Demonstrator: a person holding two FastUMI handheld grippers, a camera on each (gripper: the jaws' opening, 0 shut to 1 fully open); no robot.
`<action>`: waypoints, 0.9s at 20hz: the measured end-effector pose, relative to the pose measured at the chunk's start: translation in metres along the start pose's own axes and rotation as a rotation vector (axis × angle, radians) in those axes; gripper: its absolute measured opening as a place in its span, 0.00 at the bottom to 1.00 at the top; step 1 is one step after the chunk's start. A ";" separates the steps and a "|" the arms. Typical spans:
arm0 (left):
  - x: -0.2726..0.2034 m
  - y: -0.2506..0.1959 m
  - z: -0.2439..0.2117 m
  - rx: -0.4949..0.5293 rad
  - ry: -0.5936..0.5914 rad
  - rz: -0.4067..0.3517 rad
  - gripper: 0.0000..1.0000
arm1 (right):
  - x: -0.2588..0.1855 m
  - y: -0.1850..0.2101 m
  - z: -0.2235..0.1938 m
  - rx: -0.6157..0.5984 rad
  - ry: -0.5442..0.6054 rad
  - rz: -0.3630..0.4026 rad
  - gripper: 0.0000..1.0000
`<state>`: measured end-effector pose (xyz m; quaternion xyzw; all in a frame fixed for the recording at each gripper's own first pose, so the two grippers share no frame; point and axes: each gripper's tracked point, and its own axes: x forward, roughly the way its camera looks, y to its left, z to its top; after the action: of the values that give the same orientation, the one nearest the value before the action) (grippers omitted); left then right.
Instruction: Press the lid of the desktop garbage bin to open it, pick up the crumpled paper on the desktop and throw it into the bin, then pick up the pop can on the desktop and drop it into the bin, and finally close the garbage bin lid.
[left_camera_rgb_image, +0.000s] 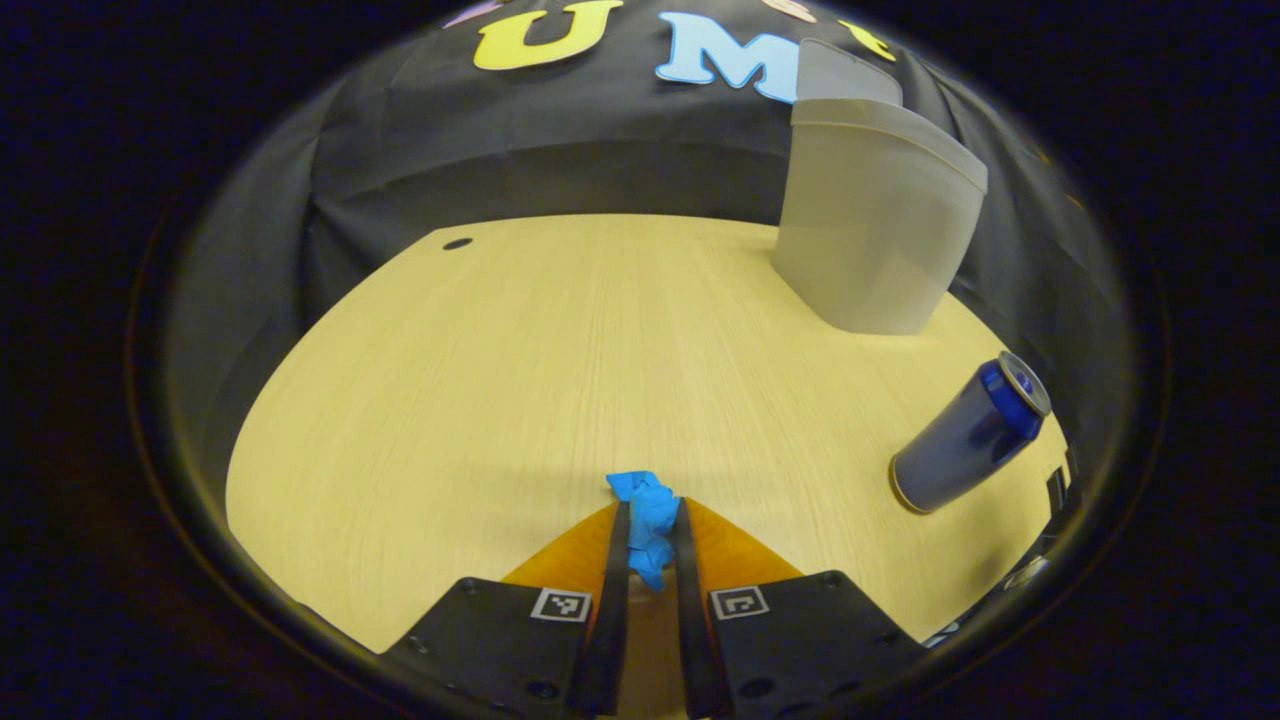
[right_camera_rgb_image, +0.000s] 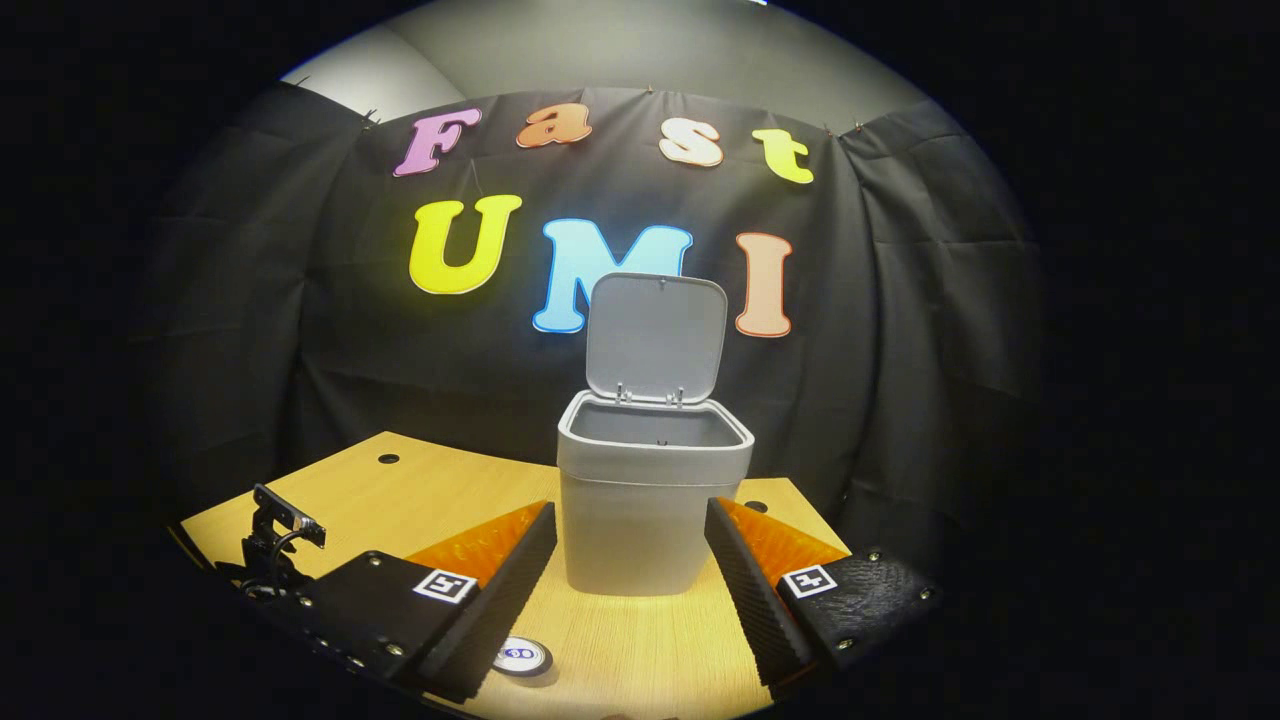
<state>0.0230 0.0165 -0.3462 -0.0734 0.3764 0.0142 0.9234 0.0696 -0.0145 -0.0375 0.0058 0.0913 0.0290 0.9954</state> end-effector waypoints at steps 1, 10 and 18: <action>-0.001 -0.001 0.003 0.008 -0.008 0.000 0.37 | -0.001 -0.001 0.001 -0.001 -0.002 -0.001 0.99; -0.035 -0.015 0.094 0.013 -0.199 0.009 0.26 | 0.000 -0.014 0.009 0.026 -0.047 -0.015 0.79; -0.074 -0.059 0.197 0.105 -0.396 -0.045 0.18 | -0.007 -0.038 0.019 0.093 -0.095 -0.065 0.83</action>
<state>0.1114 -0.0107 -0.1480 -0.0293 0.1861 -0.0120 0.9820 0.0680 -0.0532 -0.0186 0.0505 0.0454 -0.0081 0.9977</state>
